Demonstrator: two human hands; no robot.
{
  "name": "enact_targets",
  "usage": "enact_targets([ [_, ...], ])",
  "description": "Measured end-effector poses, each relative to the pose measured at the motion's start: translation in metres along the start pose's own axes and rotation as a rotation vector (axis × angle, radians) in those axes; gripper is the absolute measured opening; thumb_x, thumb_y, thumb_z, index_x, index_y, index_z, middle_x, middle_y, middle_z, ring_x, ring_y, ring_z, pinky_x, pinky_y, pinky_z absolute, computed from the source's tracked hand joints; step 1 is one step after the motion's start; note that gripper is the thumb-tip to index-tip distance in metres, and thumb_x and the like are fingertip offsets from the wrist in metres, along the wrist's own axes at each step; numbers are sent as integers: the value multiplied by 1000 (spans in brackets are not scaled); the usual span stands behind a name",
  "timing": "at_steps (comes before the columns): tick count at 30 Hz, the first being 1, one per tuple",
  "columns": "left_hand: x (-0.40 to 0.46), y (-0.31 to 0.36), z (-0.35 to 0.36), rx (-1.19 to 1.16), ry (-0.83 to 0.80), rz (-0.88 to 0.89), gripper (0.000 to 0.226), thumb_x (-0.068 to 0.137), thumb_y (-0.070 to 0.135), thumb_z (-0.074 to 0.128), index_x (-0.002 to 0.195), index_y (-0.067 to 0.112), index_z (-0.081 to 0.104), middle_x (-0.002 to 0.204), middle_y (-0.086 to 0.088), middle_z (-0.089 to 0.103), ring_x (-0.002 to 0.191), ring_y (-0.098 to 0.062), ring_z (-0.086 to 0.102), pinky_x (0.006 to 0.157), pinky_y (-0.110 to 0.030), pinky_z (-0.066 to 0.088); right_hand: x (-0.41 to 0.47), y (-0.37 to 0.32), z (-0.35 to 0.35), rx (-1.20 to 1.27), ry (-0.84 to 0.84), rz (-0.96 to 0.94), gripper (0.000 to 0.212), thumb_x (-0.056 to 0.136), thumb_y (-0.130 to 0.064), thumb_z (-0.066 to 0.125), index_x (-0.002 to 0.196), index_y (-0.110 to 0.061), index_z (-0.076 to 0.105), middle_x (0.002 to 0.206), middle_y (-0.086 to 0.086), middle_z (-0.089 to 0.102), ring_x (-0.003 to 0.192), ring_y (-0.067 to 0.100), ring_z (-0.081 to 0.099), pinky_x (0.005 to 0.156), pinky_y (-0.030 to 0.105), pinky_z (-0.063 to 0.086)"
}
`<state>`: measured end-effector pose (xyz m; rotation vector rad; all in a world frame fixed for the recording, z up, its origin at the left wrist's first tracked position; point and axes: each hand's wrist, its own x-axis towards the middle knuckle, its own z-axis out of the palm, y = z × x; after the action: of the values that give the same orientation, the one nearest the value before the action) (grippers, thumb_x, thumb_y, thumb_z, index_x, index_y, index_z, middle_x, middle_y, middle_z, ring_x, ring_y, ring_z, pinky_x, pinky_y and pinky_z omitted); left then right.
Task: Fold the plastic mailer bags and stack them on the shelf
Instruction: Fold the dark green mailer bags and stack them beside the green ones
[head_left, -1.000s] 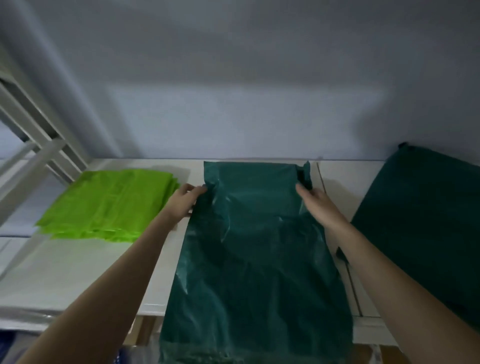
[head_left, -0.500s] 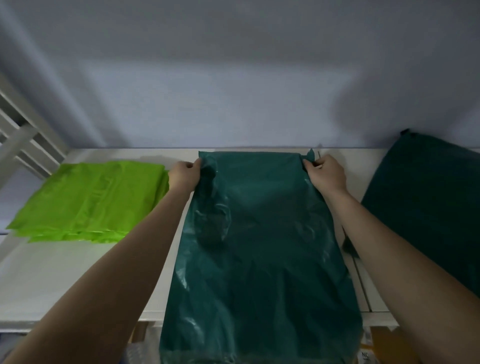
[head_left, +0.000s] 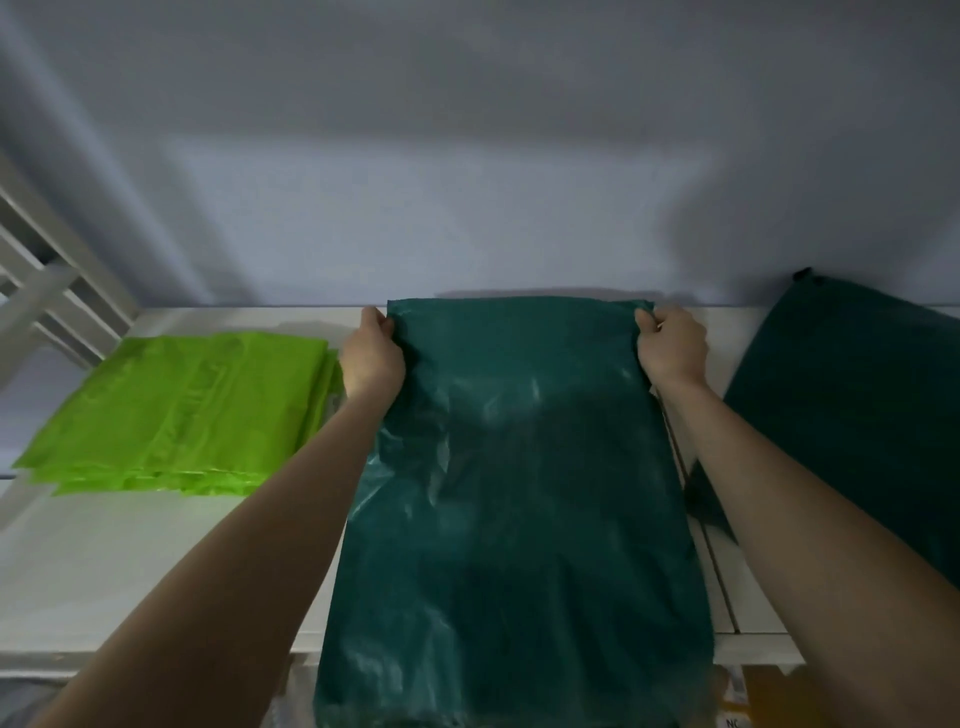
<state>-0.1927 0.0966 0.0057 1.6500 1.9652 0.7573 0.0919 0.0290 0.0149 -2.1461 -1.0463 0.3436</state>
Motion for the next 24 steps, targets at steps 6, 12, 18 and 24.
enact_targets([
  [6,3,-7,-5,133,-38,105,20,95,2,33,113,3,43,107,-25,60,86,-38,55,66,-40,38,8,-4,-1,129,-60,14,30,93,-28,54,103,0,60,101,12,63,96,25,57,77,26,38],
  [12,7,-11,-4,21,-135,1,33,100,31,35,120,6,42,103,-22,61,79,-31,54,71,-38,45,7,1,-4,356,-150,169,34,94,-39,44,87,-8,56,88,12,60,81,25,59,75,39,54],
  [18,7,-3,-1,-43,-138,-13,40,100,33,39,125,4,49,115,-17,60,104,-34,57,85,-37,45,11,2,-7,395,-155,175,14,86,-10,52,95,-10,63,88,8,55,82,24,53,74,39,52],
  [24,2,-1,-2,-198,-75,18,25,97,15,43,120,8,39,96,-5,55,85,-27,53,71,-33,42,14,2,-6,488,-205,189,27,84,2,52,102,-13,66,108,10,63,97,23,59,79,31,52],
])
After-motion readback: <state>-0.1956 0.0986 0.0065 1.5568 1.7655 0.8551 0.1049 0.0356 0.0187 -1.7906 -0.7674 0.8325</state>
